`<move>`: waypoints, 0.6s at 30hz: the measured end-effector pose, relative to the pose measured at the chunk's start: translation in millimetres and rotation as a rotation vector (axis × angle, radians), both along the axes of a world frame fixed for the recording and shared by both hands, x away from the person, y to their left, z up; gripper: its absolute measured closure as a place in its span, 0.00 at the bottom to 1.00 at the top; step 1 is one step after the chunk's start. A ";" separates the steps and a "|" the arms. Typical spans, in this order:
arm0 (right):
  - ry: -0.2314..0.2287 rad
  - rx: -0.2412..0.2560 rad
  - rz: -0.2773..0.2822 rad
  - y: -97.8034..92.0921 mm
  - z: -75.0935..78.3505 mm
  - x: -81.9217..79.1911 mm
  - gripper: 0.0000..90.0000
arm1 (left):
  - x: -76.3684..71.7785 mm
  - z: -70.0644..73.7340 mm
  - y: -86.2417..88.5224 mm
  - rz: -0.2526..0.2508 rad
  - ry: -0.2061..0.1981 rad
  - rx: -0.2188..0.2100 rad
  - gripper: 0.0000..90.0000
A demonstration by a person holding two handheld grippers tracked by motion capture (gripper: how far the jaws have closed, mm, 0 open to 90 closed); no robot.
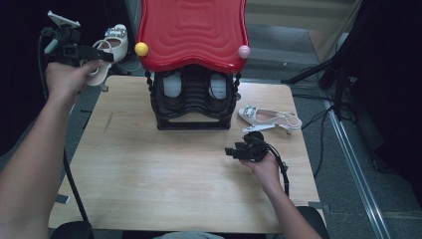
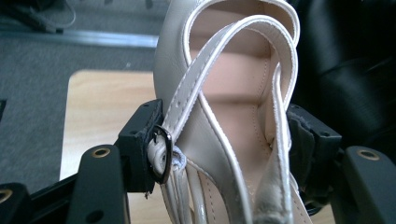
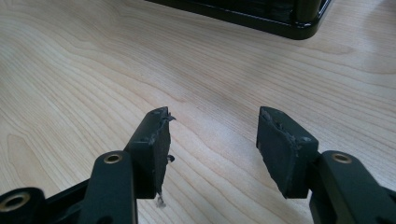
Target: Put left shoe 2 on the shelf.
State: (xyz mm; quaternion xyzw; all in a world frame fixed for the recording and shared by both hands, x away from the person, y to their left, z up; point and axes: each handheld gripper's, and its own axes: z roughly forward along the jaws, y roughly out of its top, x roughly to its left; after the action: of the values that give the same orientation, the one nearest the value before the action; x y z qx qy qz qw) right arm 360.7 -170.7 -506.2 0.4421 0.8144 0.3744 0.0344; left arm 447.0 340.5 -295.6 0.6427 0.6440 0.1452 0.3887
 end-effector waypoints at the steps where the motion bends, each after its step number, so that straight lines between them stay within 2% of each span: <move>1: 0.000 0.000 0.000 0.0 0.0 0.0 0.51 | -1.0 6.8 -0.1 0.000 -0.013 -0.003 0.41; 2: -0.003 0.000 0.003 0.6 0.0 0.1 0.51 | -2.4 20.6 -2.1 0.002 -0.039 -0.013 0.41; 3: -0.004 0.000 0.004 0.8 -0.1 0.2 0.51 | -2.4 20.6 -2.1 0.002 -0.039 -0.013 0.41; 5: -0.003 -0.002 0.004 0.9 0.0 0.3 0.51 | -4.1 34.4 -5.1 -0.006 -0.061 -0.004 0.41; 6: -0.004 -0.001 0.002 1.2 0.1 0.2 0.51 | -5.5 48.1 -9.2 -0.012 -0.076 0.003 0.41; 7: -0.005 -0.001 0.003 1.1 0.1 0.3 0.51 | -6.1 54.6 -11.9 -0.012 -0.088 0.007 0.41; 8: -0.005 -0.001 0.003 1.1 0.1 0.3 0.51 | -6.1 54.6 -11.9 -0.012 -0.088 0.007 0.41; 9: -0.005 0.000 0.003 1.0 0.2 0.1 0.51 | -6.9 67.7 -16.1 -0.016 -0.105 0.016 0.41; 10: -0.005 0.000 0.003 1.0 0.2 0.1 0.51 | -6.9 67.7 -16.1 -0.016 -0.105 0.016 0.41; 11: -0.004 -0.001 0.002 0.9 0.1 0.2 0.51 | -7.0 80.2 -20.5 -0.016 -0.118 0.025 0.41; 12: -0.004 -0.001 0.002 0.9 0.1 0.2 0.51 | -7.0 80.2 -20.5 -0.016 -0.118 0.025 0.41; 13: -0.005 -0.001 0.003 1.0 0.1 0.2 0.51 | -6.6 91.9 -24.6 -0.021 -0.126 0.025 0.41; 15: -0.005 -0.001 0.004 1.0 0.1 0.1 0.51 | -6.3 97.4 -27.4 -0.017 -0.131 0.021 0.41; 17: -0.004 -0.003 0.004 1.2 -0.1 0.2 0.51 | -4.8 112.9 -36.2 -0.025 -0.141 0.035 0.41; 18: -0.004 -0.003 0.004 1.2 -0.1 0.2 0.51 | -4.8 112.9 -36.2 -0.025 -0.141 0.035 0.41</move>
State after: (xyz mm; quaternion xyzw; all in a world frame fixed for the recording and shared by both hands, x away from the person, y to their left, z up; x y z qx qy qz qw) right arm 360.9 -169.5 -506.2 0.4398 0.8156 0.3743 0.0359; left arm 442.2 304.3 -182.7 0.6455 0.6043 0.1968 0.4235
